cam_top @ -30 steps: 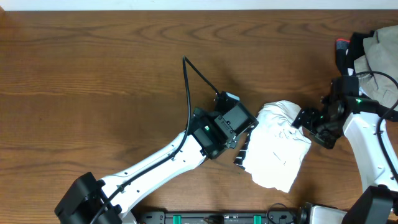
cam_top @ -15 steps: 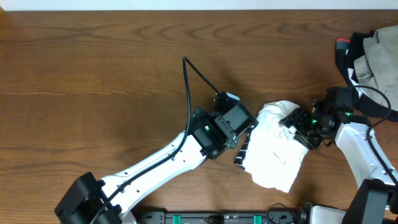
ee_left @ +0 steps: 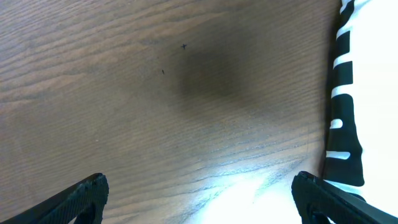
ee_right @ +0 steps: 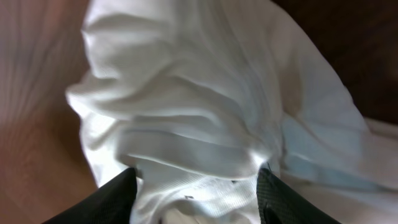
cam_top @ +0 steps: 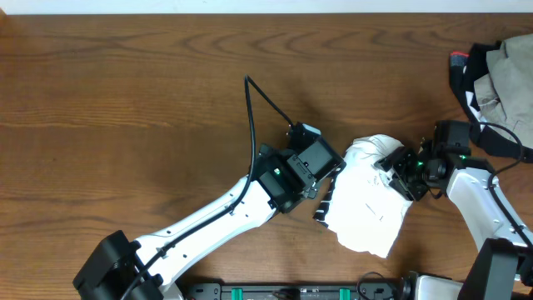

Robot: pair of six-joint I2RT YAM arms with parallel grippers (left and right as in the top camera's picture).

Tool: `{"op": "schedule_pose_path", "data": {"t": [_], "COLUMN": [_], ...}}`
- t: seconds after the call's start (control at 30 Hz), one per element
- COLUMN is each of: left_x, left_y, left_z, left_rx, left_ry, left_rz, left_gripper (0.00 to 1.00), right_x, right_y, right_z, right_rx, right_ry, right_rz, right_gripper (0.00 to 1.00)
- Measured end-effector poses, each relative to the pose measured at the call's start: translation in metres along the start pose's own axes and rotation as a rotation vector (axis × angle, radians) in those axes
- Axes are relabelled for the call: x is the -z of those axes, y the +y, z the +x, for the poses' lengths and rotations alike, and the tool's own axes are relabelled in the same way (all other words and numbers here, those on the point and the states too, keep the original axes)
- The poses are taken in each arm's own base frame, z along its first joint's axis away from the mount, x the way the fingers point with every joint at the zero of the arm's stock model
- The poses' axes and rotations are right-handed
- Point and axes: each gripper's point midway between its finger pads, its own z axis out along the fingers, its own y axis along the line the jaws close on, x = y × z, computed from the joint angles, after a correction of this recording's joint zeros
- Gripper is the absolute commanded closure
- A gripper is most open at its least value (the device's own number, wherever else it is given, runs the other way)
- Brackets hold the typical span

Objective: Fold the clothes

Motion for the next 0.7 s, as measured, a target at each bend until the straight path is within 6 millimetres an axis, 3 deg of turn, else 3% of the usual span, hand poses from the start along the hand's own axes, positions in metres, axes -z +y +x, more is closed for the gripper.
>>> {"op": "schedule_pose_path", "data": {"t": [0.23, 0.43, 0.6, 0.7], "left_x": [0.000, 0.000, 0.000, 0.000], "left_y": [0.000, 0.000, 0.000, 0.000], "left_z": [0.000, 0.000, 0.001, 0.001], "left_rx": [0.001, 0.000, 0.000, 0.000], "left_ry": [0.000, 0.002, 0.003, 0.003], "left_rz": [0.000, -0.001, -0.002, -0.002], "left_gripper": [0.04, 0.04, 0.04, 0.04], "right_x": [0.001, 0.024, 0.039, 0.038], "right_y": [0.001, 0.003, -0.014, -0.019], "right_z": [0.002, 0.011, 0.028, 0.026], "right_rx": [-0.012, -0.027, -0.104, -0.130], "right_ry": [0.007, -0.025, -0.017, -0.032], "right_rz": [-0.006, -0.016, 0.055, 0.074], "right_gripper": [0.41, 0.37, 0.35, 0.35]}}
